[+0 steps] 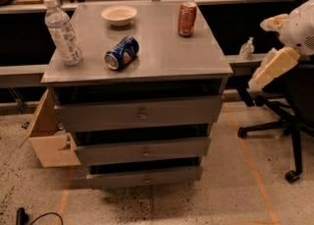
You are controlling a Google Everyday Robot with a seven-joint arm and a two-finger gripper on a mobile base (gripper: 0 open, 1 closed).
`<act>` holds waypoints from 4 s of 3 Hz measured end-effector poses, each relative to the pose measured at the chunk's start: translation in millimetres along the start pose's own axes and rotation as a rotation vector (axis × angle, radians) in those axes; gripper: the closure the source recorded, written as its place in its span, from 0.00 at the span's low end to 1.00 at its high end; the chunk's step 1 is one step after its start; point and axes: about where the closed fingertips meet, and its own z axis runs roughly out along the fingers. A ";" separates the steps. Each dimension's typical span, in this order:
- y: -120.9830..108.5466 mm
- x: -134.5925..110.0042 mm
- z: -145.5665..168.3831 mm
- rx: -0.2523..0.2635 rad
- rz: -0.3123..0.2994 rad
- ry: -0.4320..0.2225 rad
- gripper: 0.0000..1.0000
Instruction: Place coke can into paper bowl
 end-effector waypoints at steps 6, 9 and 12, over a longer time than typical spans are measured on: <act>-123.9 -34.4 67.9 0.313 0.443 -0.460 0.00; -227.3 -106.1 157.0 0.333 0.363 -0.625 0.00; -274.4 -126.1 238.8 0.288 0.530 -0.693 0.23</act>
Offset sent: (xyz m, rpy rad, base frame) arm 0.1508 -0.0443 0.0160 0.7025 -0.3665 -0.4970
